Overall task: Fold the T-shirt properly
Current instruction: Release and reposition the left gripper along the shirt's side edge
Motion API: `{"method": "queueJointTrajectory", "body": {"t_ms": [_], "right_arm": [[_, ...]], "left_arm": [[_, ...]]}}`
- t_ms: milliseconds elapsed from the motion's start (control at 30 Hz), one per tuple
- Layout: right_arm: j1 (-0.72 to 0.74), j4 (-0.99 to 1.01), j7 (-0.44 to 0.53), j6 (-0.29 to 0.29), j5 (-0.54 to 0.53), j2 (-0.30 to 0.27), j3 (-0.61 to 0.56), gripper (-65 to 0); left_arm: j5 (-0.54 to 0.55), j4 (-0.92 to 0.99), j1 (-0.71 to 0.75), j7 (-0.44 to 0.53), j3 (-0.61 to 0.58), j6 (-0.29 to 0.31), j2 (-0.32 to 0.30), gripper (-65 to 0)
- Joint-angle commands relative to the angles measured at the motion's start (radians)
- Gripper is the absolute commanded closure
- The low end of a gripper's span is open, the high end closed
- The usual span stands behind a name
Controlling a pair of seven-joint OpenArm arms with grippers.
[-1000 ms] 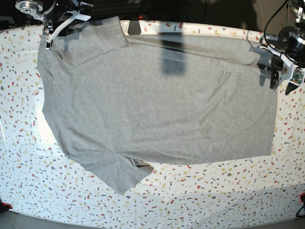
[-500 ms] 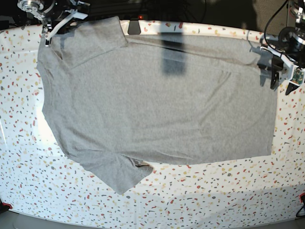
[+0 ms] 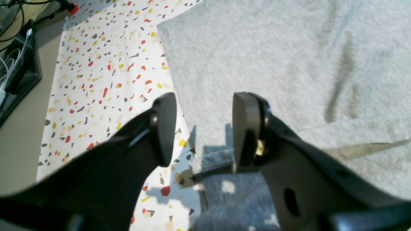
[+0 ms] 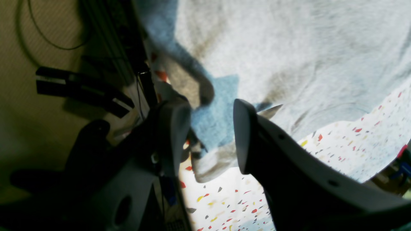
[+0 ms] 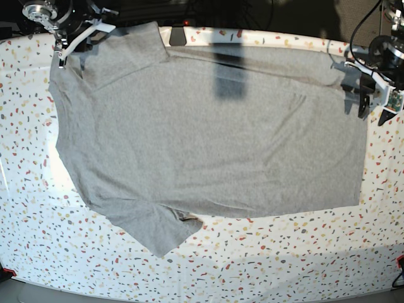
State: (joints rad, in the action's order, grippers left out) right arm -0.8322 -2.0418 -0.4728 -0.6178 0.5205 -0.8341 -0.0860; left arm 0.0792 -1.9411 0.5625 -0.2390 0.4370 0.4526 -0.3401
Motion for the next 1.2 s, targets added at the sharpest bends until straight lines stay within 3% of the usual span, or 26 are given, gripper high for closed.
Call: {"method": "queueJointTrajectory", "body": {"t_ms": [0, 300, 400, 600, 733, 867, 933, 1033, 1167], "right_arm": [[-0.005, -0.014, -0.004, -0.004, 0.0, -0.013, 0.005, -26.3], [-0.005, -0.011, -0.013, -0.023, 0.0, -0.013, 0.005, -26.3], [-0.004, 0.002, -0.009, -0.022, 0.0, -0.013, 0.005, -21.1], [-0.004, 0.032, -0.006, 0.035, 0.0, -0.013, 0.005, -16.3], [-0.004, 0.033, -0.002, 0.077, -0.001, -0.011, 0.005, -4.2], [0.002, 0.033, -0.003, 0.083, -0.004, -0.01, 0.005, -3.4], [0.005, 0.033, -0.002, 0.095, -0.004, -0.011, 0.005, 0.0], [0.004, 0.032, -0.003, 0.13, -0.004, -0.011, 0.005, 0.0], [0.003, 0.014, -0.01, 0.132, -0.005, -0.011, 0.005, 0.0]], "left_arm": [[0.008, -0.017, 0.002, 0.024, 0.007, -0.006, -0.012, -27.7], [0.007, -0.017, 0.002, 0.024, 0.007, -0.006, -0.012, -27.7], [0.0, -0.017, 0.003, 0.024, 0.007, -0.006, -0.012, -27.7], [0.0, -0.017, 0.003, 0.024, 0.007, -0.006, -0.012, -27.7], [0.0, -0.017, 0.003, 0.024, 0.007, -0.006, -0.012, -27.7], [0.0, -0.017, 0.002, 0.024, 0.007, -0.006, -0.012, -27.7], [0.0, -0.017, 0.003, 0.024, 0.007, -0.006, -0.012, -27.7], [0.0, -0.017, 0.002, 0.024, 0.007, -0.006, -0.012, -27.7], [0.0, -0.017, 0.002, 0.024, 0.007, -0.006, -0.012, -27.7]]}}
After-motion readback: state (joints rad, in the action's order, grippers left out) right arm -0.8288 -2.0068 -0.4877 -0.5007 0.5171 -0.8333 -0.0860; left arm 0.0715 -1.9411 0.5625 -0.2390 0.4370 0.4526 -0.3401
